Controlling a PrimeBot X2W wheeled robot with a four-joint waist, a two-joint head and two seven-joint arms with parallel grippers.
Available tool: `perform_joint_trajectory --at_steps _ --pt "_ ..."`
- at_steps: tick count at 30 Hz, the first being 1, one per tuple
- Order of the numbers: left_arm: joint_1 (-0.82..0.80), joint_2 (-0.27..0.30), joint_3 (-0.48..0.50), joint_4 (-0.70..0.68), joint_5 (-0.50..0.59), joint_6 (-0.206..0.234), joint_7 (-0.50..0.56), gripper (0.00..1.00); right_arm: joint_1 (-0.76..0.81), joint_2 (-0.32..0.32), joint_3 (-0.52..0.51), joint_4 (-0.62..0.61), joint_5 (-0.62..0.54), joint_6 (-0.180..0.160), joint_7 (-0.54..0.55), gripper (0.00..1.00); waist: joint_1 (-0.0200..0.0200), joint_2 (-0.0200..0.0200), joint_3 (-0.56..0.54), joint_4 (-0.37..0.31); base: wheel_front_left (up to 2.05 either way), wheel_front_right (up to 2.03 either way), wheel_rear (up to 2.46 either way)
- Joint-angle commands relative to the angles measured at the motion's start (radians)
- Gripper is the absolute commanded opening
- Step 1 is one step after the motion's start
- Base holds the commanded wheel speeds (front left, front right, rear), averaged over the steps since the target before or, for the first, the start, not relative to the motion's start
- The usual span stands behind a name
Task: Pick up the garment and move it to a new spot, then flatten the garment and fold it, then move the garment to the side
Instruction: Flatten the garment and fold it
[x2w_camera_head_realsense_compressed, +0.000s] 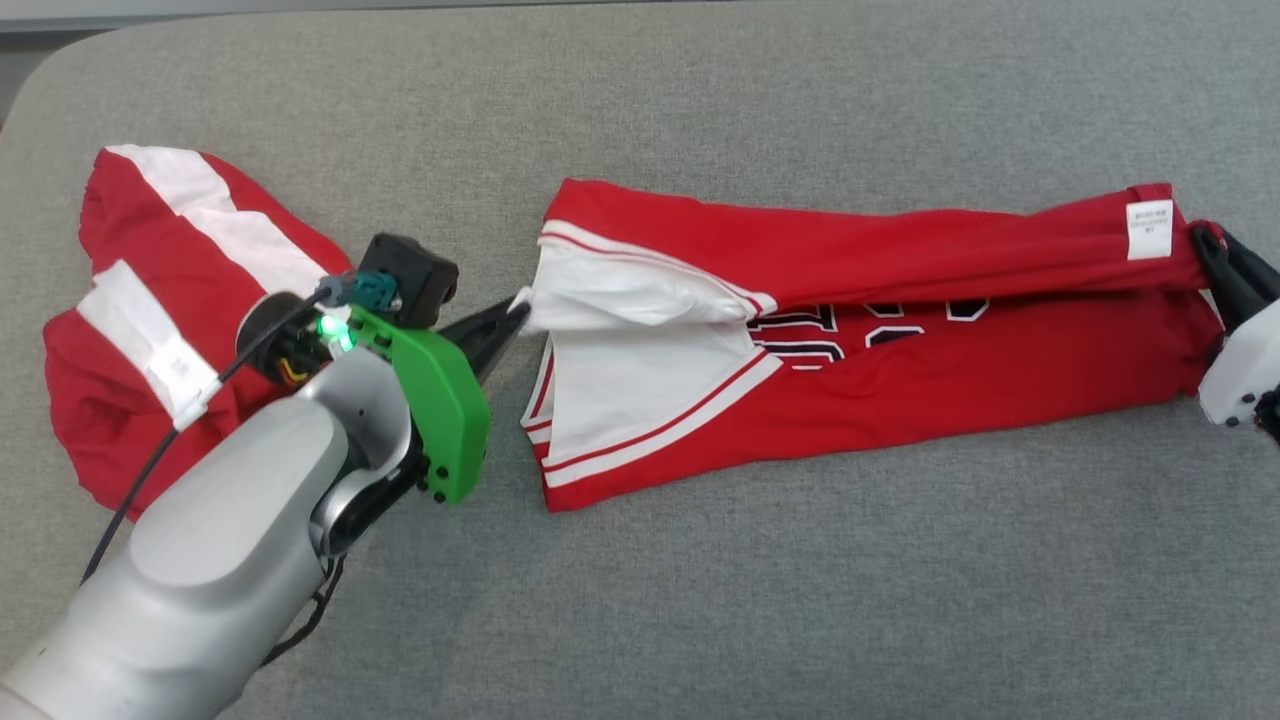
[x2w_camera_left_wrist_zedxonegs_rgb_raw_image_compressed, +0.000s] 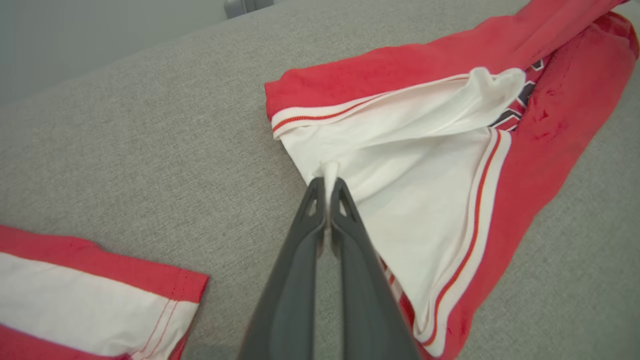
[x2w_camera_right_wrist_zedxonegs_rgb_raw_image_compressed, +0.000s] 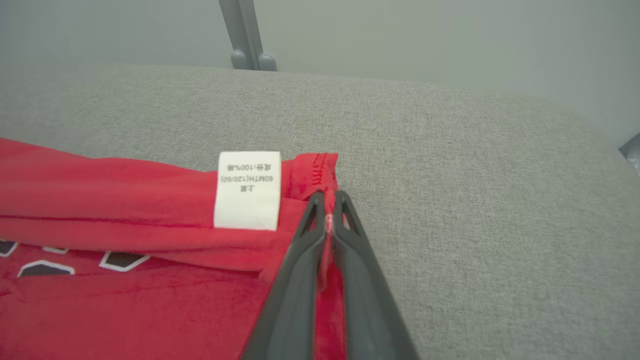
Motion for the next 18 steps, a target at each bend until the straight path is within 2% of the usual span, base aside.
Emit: perform_joint_trajectory --at_steps 1,5,9,18 --pt "0.042 0.032 0.001 -0.042 -0.024 0.012 0.025 0.00 0.027 -0.016 0.011 -0.008 0.022 -0.002 0.018 0.00 0.0000 0.0000 -0.028 0.001 0.00 0.00 0.00" --pt "0.117 0.085 -0.009 -0.148 -0.070 0.032 0.088 0.00 0.059 -0.042 0.042 -0.029 0.051 -0.002 0.067 0.00 0.0000 0.0000 -0.040 -0.007 0.00 0.00 0.00" --pt "0.167 0.112 -0.025 -0.223 -0.081 0.057 0.118 0.00 0.080 -0.056 0.060 -0.039 0.083 -0.002 0.113 0.00 0.0000 0.0000 -0.047 -0.013 0.00 0.00 0.00" --pt "0.210 0.097 -0.078 -0.240 -0.026 0.082 0.106 0.00 0.094 -0.069 0.104 -0.063 0.124 -0.002 0.184 0.00 0.0000 0.0000 -0.053 -0.026 0.00 0.00 0.00"
